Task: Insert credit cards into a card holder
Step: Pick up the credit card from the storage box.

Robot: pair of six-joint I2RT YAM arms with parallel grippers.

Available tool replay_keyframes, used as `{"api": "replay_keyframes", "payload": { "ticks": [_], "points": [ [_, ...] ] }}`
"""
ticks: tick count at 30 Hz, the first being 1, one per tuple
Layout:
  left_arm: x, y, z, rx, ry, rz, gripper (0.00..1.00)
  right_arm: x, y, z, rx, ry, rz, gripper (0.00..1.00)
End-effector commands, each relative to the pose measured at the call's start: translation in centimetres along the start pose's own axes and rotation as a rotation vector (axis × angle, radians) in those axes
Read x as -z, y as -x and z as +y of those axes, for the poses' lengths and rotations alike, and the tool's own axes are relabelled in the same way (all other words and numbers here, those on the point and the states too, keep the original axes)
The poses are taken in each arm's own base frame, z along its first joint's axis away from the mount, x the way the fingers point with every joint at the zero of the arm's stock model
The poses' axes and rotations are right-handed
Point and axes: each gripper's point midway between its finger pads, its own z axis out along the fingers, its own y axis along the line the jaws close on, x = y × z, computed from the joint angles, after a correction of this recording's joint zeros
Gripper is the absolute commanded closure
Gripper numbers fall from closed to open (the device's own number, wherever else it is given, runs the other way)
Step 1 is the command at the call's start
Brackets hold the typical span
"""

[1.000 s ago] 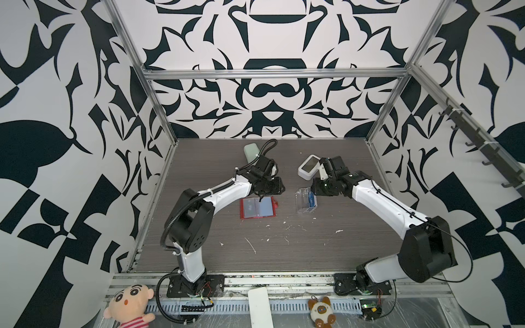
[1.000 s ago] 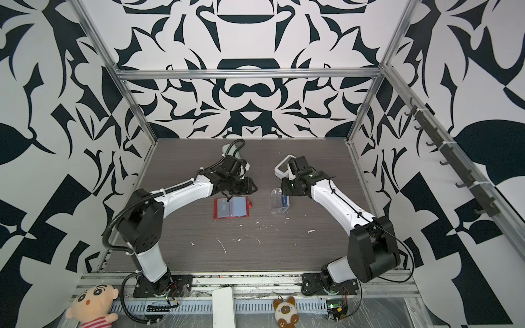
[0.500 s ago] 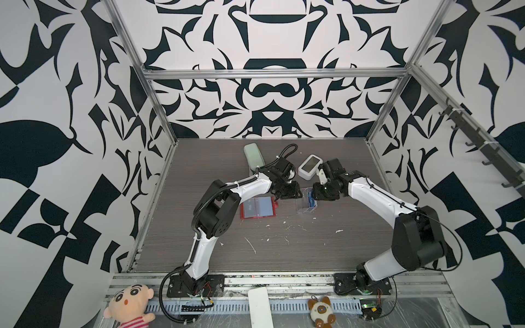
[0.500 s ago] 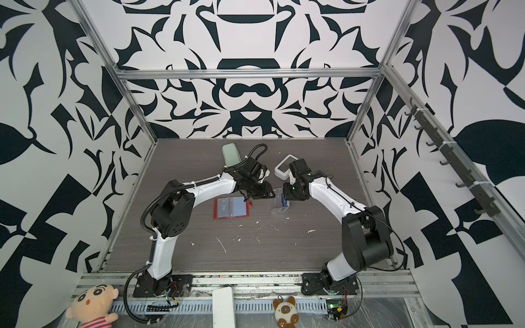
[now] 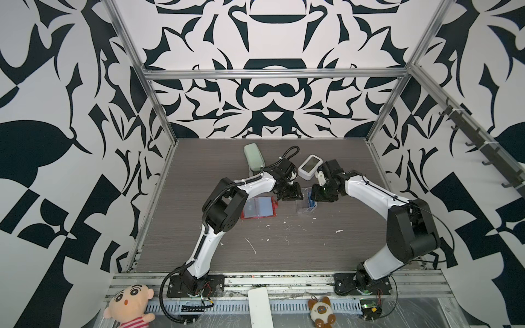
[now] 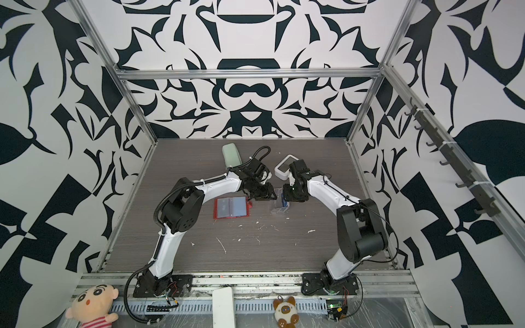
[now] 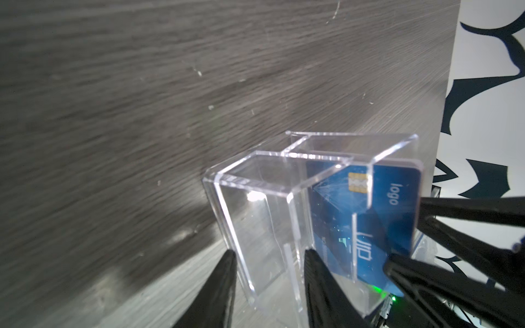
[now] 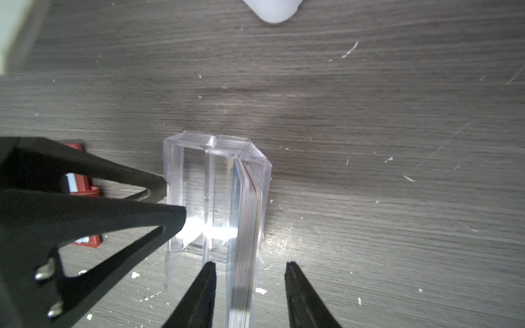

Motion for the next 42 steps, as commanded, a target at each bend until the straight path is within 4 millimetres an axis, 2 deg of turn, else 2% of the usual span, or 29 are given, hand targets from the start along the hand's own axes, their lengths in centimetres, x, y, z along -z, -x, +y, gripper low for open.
{"api": "replay_keyframes", "payload": {
  "ticks": [1, 12, 18, 42],
  "points": [
    [-0.4, -0.4, 0.8, 0.033, 0.037, 0.031, 0.59, 0.9, 1.8, 0.7, 0.014, 0.025, -0.049, 0.55],
    [-0.7, -0.8, 1.8, 0.058, 0.073, 0.043, 0.62, -0.6, 1.8, 0.6, 0.008, 0.022, -0.008, 0.55],
    [-0.8, -1.0, 2.2, 0.067, 0.085, 0.045, 0.63, -0.8, 1.6, -0.1, 0.004, -0.017, 0.009, 0.56],
    [-0.9, -1.5, 3.0, 0.082, 0.107, 0.046, 0.64, 0.8, 1.5, -1.4, 0.014, -0.114, 0.015, 0.62]
  ]
}}
